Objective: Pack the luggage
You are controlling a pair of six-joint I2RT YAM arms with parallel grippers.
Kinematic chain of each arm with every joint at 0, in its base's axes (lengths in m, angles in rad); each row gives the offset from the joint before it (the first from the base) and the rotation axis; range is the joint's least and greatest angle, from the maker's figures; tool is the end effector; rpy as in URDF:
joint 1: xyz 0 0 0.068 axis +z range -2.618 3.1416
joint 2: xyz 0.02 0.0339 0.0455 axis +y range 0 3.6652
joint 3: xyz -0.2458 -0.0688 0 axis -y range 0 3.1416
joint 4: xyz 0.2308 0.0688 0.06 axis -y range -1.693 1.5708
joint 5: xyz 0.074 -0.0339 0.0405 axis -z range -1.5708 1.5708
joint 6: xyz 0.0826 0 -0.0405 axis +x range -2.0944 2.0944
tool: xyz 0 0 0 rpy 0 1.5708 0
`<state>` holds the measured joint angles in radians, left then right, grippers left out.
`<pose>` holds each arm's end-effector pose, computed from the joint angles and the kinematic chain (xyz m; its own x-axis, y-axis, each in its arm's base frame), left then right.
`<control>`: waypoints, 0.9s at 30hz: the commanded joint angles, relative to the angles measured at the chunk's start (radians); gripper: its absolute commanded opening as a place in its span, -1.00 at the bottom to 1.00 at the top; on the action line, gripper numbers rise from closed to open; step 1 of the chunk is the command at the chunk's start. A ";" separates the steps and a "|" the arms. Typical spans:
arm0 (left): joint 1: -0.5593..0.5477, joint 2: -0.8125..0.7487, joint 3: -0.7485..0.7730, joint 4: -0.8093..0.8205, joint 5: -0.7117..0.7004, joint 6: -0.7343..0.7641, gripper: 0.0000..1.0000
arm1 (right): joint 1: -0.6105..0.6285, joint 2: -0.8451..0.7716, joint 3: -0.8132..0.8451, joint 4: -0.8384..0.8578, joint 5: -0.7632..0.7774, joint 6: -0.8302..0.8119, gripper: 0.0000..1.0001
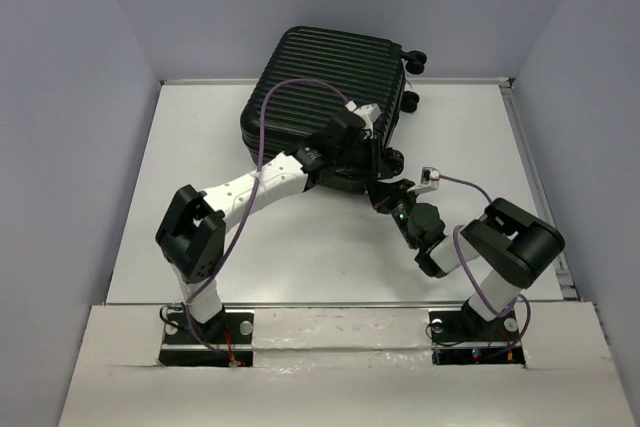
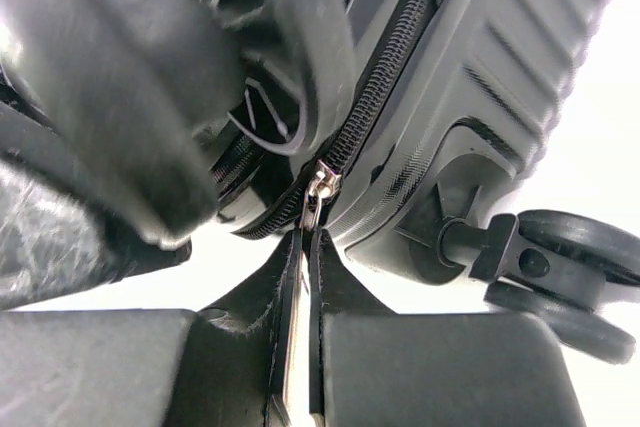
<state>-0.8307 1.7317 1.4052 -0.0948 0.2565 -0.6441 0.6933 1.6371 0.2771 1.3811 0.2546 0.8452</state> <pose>0.2797 -0.3373 0.2760 -0.7432 -0.0476 -0.6674 0.5304 0.5662 -0.6309 0.2418 0.1739 0.1489 -0.3070 0.6862 -0.6595 -0.2940 0.5906 0.7515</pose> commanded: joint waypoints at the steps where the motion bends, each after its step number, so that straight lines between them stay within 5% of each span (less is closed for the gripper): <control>1: 0.005 0.049 0.222 0.305 0.001 -0.003 -0.29 | 0.153 0.064 0.017 0.300 -0.208 -0.044 -0.86; 10: 0.007 0.132 0.346 0.267 0.075 -0.034 -0.27 | 0.273 0.178 0.157 0.248 -0.249 -0.072 -0.86; 17: 0.025 0.164 0.455 0.193 0.069 -0.011 -0.27 | 0.305 0.015 -0.068 0.227 -0.124 -0.152 -0.86; 25: 0.007 0.314 0.723 0.066 0.142 -0.011 -0.25 | 0.385 0.203 0.238 0.162 -0.244 -0.190 -0.86; 27: 0.008 0.330 0.750 0.017 0.135 0.014 -0.25 | 0.411 0.170 0.144 0.220 -0.215 -0.186 -0.86</control>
<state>-0.8135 2.0640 2.0342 -0.1650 0.3573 -0.6556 1.0492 1.8252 0.4629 1.3449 0.1383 0.6903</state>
